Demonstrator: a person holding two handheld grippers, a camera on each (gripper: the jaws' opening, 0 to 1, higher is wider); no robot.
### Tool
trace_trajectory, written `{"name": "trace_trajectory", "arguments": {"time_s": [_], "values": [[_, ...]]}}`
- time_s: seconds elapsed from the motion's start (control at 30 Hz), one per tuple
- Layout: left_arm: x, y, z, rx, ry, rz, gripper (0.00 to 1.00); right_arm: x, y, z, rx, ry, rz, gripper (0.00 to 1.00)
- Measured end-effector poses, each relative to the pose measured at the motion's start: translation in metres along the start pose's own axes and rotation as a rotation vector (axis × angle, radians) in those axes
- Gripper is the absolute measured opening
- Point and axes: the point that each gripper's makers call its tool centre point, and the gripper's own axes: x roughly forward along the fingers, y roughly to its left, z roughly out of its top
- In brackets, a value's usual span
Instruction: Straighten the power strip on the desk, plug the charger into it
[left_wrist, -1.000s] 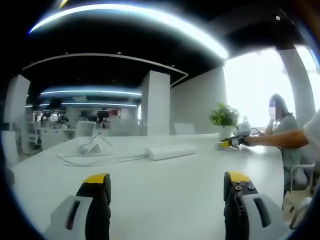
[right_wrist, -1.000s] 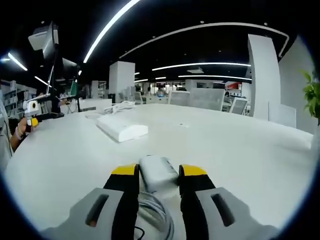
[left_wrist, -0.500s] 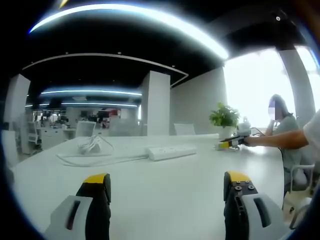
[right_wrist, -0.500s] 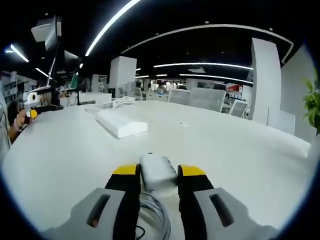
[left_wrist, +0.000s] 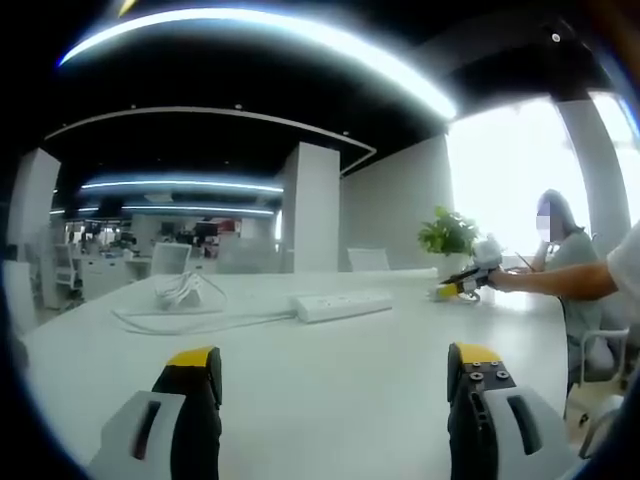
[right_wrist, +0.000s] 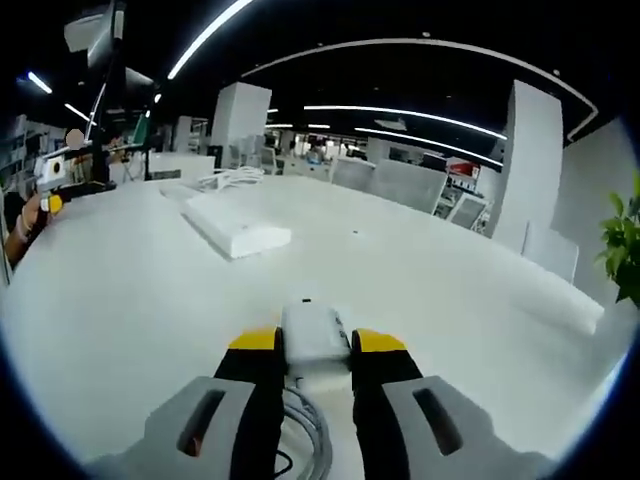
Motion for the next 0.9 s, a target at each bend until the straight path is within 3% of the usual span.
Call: {"name": "trace_trajectory", "arguments": {"time_s": [0.67, 0.9], "values": [[-0.006, -0.002, 0.0, -0.006, -0.007, -0.007, 0.96, -0.006, 0.017, 0.019, -0.238, 0.068, -0.07, 0.23], [-0.009, -0.005, 0.003, -0.006, -0.013, -0.012, 0.96, -0.006, 0.017, 0.022, -0.282, 0.082, -0.093, 0.23]]}}
